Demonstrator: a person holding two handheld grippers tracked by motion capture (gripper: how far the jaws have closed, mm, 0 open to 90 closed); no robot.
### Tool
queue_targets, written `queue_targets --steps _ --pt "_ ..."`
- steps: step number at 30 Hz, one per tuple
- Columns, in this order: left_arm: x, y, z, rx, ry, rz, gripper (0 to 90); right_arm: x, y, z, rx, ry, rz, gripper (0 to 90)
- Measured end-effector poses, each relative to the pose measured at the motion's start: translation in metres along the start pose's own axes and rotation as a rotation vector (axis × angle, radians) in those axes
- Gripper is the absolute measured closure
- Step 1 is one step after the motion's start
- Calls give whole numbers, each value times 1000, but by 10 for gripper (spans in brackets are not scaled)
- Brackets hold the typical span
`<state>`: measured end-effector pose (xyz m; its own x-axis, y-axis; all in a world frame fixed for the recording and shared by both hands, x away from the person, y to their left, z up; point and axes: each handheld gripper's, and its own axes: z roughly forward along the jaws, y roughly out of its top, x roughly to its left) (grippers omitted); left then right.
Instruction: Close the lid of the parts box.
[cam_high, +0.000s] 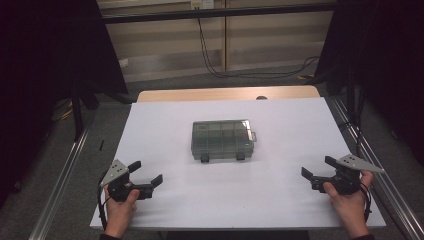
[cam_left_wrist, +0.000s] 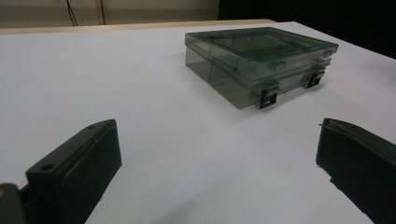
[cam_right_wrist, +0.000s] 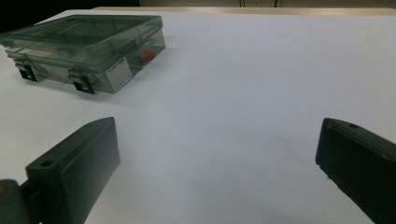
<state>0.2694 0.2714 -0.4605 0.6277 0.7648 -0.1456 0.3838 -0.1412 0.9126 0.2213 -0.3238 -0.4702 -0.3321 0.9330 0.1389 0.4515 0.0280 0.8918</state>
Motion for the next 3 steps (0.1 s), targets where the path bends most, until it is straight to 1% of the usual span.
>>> queue_targets --steps 1,2,3 --pt "0 0 1 -1 3 -4 0 0 0 0 -1 0 0 0" --pt "0 0 2 10 11 3 0 1 0 0 1 4 -2 0" --pt "-1 0 3 14 18 -2 0 1 0 -1 3 6 -3 0"
